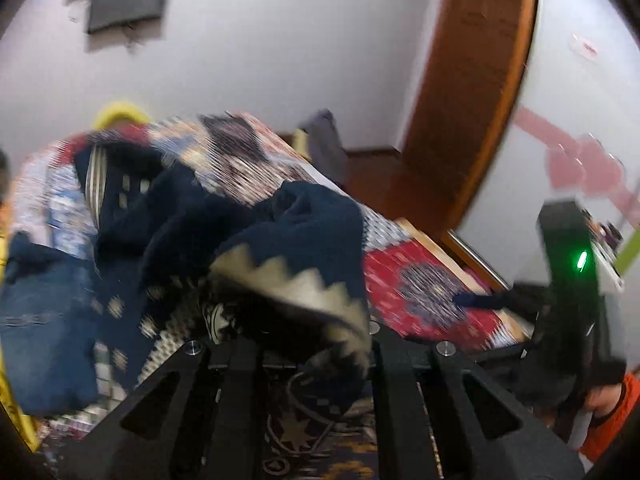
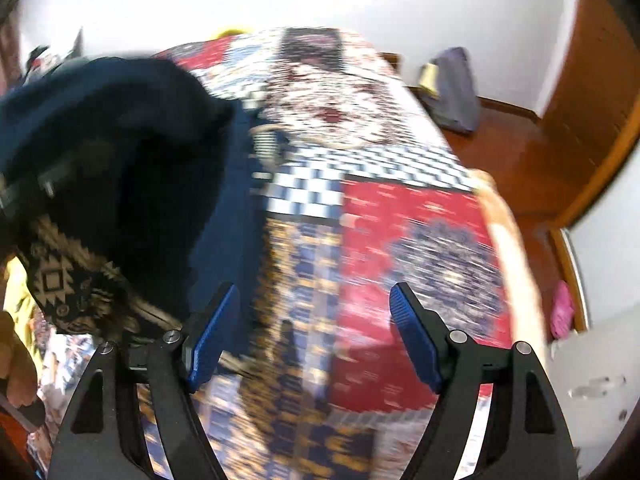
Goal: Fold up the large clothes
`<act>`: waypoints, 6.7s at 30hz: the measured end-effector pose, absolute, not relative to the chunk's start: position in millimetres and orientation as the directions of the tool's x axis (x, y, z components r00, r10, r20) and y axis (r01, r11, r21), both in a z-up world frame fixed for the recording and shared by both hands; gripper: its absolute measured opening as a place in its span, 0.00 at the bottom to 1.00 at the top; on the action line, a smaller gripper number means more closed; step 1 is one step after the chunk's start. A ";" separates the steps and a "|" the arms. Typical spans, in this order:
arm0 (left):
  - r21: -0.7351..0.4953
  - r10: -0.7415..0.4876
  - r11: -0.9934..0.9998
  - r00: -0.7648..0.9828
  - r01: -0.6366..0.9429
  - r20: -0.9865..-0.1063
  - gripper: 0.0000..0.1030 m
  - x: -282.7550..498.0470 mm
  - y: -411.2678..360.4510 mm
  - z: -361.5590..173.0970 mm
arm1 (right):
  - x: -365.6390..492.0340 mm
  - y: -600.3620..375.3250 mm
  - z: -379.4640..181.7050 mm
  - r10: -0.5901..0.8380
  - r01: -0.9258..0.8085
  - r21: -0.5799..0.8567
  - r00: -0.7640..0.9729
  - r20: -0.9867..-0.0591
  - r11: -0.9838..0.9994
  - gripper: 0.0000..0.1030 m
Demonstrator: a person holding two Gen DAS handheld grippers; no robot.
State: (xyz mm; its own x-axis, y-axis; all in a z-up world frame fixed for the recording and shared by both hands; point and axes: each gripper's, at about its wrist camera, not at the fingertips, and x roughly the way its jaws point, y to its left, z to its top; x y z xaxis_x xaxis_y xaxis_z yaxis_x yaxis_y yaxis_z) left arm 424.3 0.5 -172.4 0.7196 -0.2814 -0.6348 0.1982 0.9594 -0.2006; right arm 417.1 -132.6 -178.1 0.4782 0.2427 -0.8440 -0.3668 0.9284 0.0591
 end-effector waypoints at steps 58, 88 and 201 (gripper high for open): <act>-0.024 -0.048 0.999 0.665 0.044 -0.746 0.83 363.4 107.1 -177.9 | 397.2 -124.2 -201.0 0.458 -0.460 0.283 0.331 -0.825 0.842 0.74; -0.732 -0.629 0.678 0.458 -0.071 -0.628 0.95 480.8 133.1 -265.7 | 494.4 -79.7 -249.1 0.719 -0.359 0.646 0.115 -0.685 0.673 0.75; -0.180 0.271 0.936 0.946 -0.302 -0.178 0.97 100.5 217.4 13.8 | 191.4 65.4 25.5 0.671 -0.680 0.030 0.714 -0.199 0.733 0.97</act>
State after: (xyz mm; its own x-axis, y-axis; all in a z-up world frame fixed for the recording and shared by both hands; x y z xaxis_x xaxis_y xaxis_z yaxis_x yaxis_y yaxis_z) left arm 100.5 217.4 13.8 0.9459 0.2712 -0.1780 -0.3022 0.9361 -0.1798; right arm 191.3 65.4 25.5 0.7145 0.6708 -0.1990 -0.6798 0.7328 0.0296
